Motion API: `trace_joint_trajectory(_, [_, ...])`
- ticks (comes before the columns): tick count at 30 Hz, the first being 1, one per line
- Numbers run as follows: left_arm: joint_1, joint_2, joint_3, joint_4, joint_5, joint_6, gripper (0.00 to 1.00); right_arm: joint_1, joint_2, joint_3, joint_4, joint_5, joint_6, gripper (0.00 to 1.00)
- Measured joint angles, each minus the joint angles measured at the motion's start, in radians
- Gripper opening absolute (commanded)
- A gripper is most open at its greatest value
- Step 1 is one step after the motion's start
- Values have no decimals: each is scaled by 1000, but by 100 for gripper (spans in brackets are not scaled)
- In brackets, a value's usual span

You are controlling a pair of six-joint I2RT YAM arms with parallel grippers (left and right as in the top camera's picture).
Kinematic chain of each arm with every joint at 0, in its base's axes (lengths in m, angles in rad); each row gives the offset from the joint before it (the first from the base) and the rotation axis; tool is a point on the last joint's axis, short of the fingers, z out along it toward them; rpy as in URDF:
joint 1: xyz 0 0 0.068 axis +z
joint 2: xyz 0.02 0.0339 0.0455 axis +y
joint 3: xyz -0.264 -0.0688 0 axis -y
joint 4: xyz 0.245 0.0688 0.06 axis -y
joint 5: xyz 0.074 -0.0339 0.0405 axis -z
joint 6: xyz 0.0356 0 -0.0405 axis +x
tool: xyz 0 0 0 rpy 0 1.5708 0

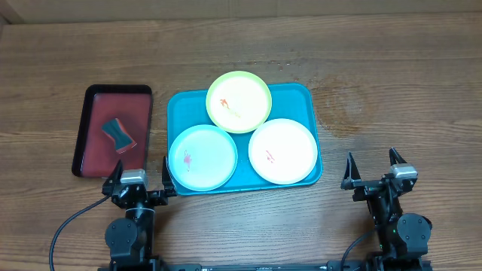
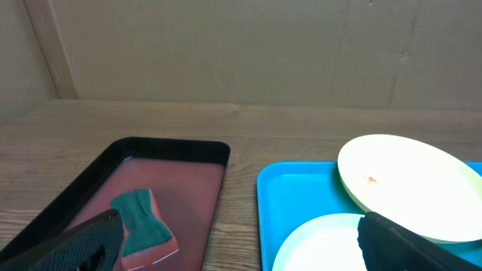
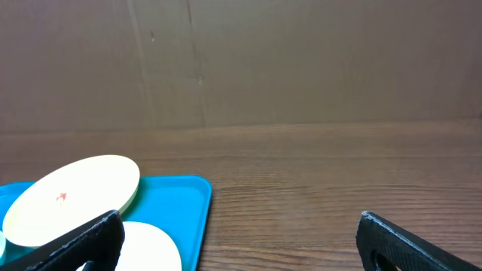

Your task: Clean dirty plates on tray and stack at the side

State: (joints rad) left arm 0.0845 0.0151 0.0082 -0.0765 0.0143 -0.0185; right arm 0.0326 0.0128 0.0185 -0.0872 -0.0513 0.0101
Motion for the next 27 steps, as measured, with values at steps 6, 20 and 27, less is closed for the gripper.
trace_joint_trajectory(6, [0, 0, 0, 7, 19, -5, 100, 0, 0, 0, 0, 0, 0, 100])
trace_joint_trajectory(20, [0, -2, 7, 549, 281, -101, 100, 0, 0, 0, -2, 0, 1, 100])
trace_joint_trajectory(27, [0, 85, 222, 276, 186, -48, 100, 0, 0, 0, -2, 0, 0, 100])
